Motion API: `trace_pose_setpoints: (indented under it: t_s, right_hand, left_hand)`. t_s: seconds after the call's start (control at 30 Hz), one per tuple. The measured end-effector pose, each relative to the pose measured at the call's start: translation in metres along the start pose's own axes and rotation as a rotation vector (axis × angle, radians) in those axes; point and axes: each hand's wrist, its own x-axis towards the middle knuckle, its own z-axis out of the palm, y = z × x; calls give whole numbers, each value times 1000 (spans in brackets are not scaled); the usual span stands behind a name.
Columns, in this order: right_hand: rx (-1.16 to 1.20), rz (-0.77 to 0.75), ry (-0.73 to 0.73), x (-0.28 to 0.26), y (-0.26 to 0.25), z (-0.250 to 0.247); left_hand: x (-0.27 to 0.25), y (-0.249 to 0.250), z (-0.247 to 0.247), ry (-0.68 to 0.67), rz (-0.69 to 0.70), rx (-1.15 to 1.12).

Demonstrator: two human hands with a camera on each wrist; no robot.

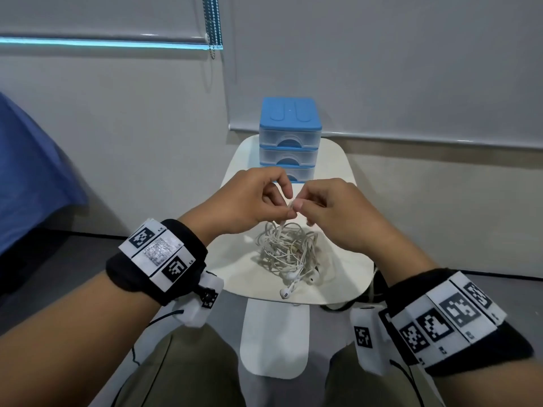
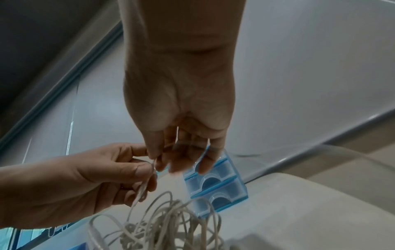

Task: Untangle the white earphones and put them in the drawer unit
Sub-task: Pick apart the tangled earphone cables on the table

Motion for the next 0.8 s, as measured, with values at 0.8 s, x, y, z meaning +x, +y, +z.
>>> trace_pose_setpoints:
  t_s: [0.8]
  right_hand:
    - [154,138,89,-2,22,14]
  left_hand:
    - [-21,-26,16,-91,-143,193]
